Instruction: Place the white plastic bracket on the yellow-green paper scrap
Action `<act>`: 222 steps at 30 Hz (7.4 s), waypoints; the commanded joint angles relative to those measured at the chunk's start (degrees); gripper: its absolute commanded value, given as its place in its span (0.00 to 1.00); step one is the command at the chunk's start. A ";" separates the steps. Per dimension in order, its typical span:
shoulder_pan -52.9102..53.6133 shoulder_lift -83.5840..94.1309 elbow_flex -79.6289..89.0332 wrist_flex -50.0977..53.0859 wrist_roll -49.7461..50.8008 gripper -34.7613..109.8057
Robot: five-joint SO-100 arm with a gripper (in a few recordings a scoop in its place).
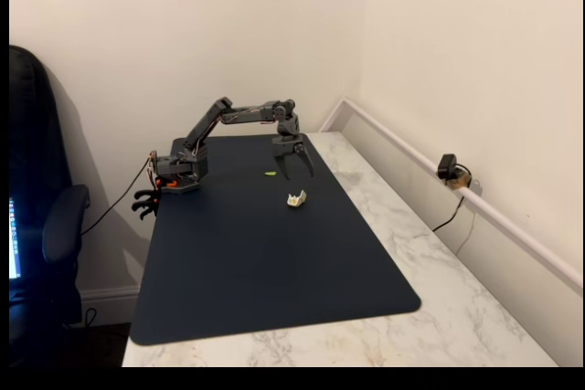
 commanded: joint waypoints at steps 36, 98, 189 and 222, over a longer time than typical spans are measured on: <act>-3.52 8.70 21.88 -14.94 2.72 0.47; 28.21 54.32 73.48 -36.65 8.96 0.24; 29.88 116.37 116.28 -45.26 -17.49 0.24; 28.39 141.86 134.56 -30.94 -19.25 0.24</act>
